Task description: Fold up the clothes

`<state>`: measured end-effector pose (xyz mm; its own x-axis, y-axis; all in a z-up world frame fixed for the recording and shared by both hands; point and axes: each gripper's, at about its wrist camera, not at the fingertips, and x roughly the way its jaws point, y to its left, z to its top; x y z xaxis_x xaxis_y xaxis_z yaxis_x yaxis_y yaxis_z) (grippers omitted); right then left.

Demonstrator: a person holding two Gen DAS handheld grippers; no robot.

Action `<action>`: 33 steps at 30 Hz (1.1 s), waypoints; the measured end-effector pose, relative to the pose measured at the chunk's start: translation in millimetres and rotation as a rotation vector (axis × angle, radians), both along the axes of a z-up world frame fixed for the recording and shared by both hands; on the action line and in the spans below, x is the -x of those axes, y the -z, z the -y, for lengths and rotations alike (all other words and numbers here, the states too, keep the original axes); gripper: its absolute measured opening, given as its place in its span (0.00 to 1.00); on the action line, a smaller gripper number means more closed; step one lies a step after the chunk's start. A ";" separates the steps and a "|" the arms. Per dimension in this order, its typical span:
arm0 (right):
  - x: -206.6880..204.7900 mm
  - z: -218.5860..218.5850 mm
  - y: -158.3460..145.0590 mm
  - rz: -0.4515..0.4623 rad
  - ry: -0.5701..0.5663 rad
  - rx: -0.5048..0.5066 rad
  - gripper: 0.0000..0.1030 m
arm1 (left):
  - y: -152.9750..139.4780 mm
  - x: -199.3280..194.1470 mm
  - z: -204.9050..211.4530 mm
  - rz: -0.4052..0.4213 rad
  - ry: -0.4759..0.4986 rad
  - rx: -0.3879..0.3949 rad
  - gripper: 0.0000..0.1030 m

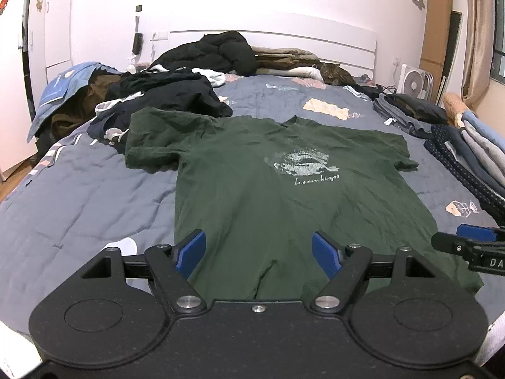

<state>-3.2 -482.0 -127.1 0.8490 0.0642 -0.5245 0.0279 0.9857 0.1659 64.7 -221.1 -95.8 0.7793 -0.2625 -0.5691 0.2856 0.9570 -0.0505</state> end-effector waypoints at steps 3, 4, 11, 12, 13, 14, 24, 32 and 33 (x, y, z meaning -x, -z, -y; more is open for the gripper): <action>1.9 3.5 1.8 -0.004 0.013 -0.007 0.69 | 1.0 5.5 0.1 -0.003 0.005 -0.012 0.71; 3.1 3.2 2.0 -0.003 0.019 -0.004 0.69 | 0.2 7.7 0.3 0.000 0.010 -0.017 0.71; 9.7 -1.5 0.1 0.011 0.026 0.024 0.69 | -5.7 14.1 -4.4 0.015 0.053 -0.071 0.73; 10.4 -0.9 0.3 0.009 0.028 0.035 0.69 | -5.5 13.6 -6.9 0.014 0.066 -0.088 0.73; 12.0 -0.1 0.7 0.004 0.031 0.050 0.69 | -5.3 12.7 -9.9 0.011 0.090 -0.100 0.73; 13.4 1.0 1.1 -0.002 0.030 0.073 0.69 | -5.4 12.1 -14.0 0.004 0.120 -0.104 0.73; 23.2 26.1 -26.4 -0.028 -0.059 0.147 0.69 | 19.5 36.3 5.6 0.010 0.479 -0.431 0.73; 23.8 16.3 -24.4 -0.129 -0.312 0.419 0.69 | 83.4 51.9 41.5 0.031 0.634 -0.672 0.68; 23.9 17.2 -21.7 -0.145 -0.341 0.447 0.69 | 85.9 49.0 40.5 0.019 0.631 -0.678 0.66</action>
